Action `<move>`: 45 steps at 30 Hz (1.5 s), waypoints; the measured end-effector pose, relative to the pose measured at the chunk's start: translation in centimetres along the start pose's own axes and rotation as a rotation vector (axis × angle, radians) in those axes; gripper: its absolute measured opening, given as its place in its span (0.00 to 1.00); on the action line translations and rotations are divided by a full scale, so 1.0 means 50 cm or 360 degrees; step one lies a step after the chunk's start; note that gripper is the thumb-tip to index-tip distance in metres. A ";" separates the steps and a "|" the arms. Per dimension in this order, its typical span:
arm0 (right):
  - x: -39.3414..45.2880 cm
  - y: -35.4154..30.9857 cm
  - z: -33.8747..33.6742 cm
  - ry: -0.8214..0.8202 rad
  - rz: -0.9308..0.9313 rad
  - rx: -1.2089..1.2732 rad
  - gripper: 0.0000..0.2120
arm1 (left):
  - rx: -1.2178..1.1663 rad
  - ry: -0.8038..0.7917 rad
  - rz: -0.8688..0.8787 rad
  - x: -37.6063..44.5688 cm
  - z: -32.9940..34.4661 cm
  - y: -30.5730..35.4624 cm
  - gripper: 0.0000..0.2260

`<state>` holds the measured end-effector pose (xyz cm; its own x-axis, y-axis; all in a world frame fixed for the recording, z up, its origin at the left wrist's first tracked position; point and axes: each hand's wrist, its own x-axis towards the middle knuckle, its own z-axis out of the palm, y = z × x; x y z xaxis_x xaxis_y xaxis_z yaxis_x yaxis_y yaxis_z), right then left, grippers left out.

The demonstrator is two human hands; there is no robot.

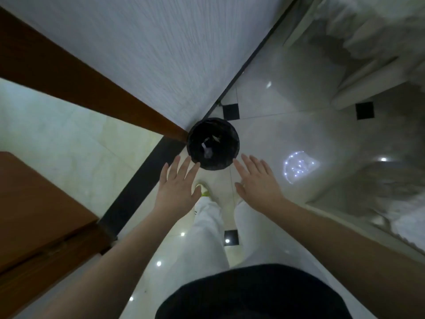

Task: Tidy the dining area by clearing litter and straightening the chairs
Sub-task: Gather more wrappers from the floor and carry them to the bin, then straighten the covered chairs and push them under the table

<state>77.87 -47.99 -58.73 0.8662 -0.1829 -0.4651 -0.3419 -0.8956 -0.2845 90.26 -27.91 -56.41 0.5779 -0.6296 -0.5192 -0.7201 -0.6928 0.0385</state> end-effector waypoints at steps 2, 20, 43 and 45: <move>-0.042 -0.002 -0.052 0.0032 0.0015 0.0025 0.31 | -0.0124 -0.0014 -0.0050 -0.041 -0.039 0.015 0.28; -0.222 -0.126 -0.297 0.0621 0.0485 0.0065 0.31 | 0.0092 0.0475 0.0779 -0.121 -0.345 -0.029 0.31; -0.805 -0.075 -0.154 0.1271 0.1735 0.0164 0.34 | 0.0471 0.0788 0.1963 -0.344 -0.396 0.575 0.31; -0.890 -0.066 -0.122 0.1299 0.1864 0.0180 0.34 | 0.0499 0.0806 0.2040 -0.398 -0.376 0.649 0.32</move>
<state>42.68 -39.40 -31.97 0.0199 -0.9928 0.1180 -0.9859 -0.0391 -0.1626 62.61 -44.46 -28.76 -0.5082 -0.8564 0.0916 -0.8589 0.5118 0.0194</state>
